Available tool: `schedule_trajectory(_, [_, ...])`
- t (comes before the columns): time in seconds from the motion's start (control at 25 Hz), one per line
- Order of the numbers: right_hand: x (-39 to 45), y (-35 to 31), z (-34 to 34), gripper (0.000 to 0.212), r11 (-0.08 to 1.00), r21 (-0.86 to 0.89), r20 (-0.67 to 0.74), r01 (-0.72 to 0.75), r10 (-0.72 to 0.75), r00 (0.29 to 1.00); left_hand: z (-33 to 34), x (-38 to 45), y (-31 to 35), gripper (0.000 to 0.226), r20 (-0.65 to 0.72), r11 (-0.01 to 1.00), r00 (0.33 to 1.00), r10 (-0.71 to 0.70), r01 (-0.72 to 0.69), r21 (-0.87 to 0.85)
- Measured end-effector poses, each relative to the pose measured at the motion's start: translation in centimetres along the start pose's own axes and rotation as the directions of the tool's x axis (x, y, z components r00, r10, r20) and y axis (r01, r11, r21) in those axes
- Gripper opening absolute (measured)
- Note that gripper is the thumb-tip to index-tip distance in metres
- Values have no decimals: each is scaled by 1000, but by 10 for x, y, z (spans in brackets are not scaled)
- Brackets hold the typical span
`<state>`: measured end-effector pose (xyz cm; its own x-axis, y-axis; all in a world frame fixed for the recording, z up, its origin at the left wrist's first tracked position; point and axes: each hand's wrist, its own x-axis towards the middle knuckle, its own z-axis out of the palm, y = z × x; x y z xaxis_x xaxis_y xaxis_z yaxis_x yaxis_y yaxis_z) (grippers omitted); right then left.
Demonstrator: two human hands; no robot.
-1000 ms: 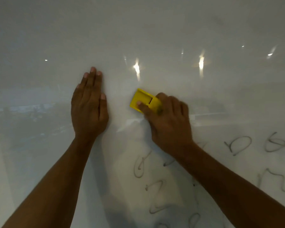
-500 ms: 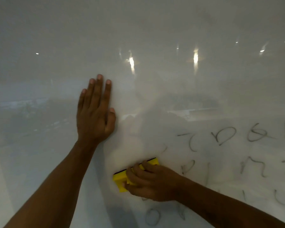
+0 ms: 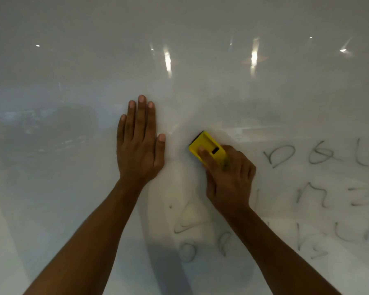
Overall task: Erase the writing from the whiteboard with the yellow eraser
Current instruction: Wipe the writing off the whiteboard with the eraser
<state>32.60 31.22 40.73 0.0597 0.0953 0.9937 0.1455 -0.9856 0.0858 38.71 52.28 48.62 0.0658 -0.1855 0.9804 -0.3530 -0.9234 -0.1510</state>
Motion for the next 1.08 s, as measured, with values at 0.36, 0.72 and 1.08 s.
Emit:
schedule_trajectory(0.36, [-6,74,-32,57,969,-137,-3,206,-208,978,3,16,47,69,44,934,935,352,-349,-77])
schedule_trajectory(0.72, [-38,130,-54,61,887,-198,108,417,-404,909,11,38,94,69,39,871,873,486,-481,-94])
schedule_trajectory(1.08, [-30,196,-78,69,908,-237,170,345,-310,935,18,56,136,69,29,804,809,587,-579,-136])
